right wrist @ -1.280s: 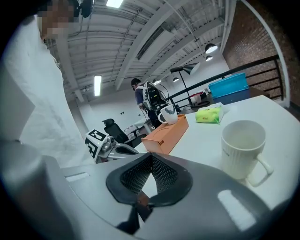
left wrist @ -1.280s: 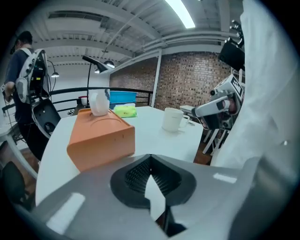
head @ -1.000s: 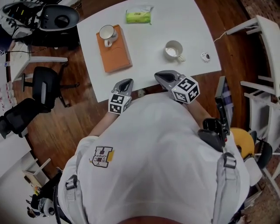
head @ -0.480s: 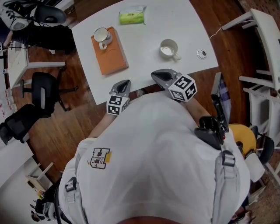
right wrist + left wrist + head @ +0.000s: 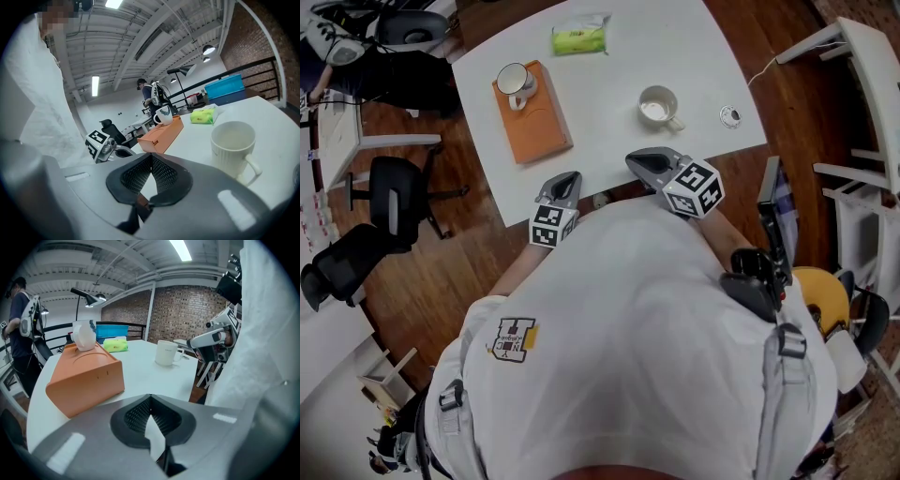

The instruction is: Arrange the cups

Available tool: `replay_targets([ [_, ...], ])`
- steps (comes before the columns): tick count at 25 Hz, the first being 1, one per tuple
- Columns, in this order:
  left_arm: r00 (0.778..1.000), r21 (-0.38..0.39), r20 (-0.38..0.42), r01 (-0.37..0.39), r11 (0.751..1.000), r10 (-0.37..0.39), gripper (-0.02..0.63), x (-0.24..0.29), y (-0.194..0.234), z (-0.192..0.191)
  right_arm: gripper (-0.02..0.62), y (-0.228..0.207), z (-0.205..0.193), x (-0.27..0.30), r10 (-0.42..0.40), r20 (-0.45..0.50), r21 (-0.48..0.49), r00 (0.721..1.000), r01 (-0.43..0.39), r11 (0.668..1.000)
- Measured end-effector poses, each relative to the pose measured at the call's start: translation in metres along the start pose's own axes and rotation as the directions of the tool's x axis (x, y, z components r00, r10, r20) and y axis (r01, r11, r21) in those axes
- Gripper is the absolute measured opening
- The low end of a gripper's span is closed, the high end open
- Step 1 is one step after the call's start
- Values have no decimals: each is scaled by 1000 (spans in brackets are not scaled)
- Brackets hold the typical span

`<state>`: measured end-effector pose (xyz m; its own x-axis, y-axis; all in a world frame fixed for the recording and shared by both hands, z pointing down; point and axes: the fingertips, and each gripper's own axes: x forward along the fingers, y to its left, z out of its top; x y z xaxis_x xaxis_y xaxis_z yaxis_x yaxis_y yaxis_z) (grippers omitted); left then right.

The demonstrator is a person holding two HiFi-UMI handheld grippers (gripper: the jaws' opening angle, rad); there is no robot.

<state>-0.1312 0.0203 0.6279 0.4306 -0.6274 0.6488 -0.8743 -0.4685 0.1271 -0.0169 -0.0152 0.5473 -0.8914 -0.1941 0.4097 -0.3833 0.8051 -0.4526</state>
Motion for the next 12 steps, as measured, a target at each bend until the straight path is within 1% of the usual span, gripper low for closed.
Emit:
replay_targets([
  [8, 1000, 10, -2, 4, 1000, -4, 0, 15, -9, 11, 0, -27, 7, -27, -44, 31, -6, 999, 44, 999],
  [12, 1000, 2, -2, -4, 1000, 4, 0, 25, -13, 18, 0, -45, 13, -40, -62, 43, -6, 997, 62, 998],
])
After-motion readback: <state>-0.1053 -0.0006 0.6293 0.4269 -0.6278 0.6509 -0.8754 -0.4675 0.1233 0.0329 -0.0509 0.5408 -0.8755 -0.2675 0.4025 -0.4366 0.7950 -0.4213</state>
